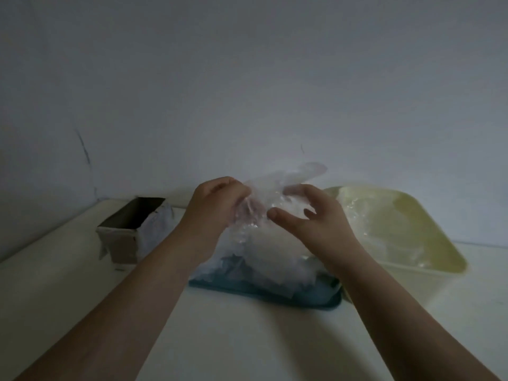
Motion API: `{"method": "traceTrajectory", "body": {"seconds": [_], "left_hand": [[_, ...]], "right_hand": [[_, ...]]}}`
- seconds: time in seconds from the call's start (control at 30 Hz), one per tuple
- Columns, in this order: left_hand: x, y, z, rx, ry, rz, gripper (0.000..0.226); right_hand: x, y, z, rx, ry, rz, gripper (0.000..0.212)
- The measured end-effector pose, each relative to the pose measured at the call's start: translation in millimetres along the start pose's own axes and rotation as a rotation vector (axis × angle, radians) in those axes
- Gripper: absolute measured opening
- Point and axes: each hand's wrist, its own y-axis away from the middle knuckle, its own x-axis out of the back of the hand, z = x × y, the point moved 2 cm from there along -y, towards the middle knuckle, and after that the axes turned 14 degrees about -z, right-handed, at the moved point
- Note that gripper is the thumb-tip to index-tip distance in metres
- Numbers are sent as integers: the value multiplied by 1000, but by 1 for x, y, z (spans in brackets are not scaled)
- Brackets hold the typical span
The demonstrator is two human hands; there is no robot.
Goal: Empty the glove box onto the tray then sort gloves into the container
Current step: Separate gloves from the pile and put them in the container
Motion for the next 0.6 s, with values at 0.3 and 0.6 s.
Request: {"method": "traceTrajectory", "body": {"seconds": [0.3, 0.6], "left_hand": [[8, 6, -45, 96, 551, -220, 73], [42, 11, -50, 89, 383, -118, 14]], "right_hand": [[-28, 6, -11, -74, -401, -45, 14], [-29, 34, -10, -451, 124, -530, 33]]}}
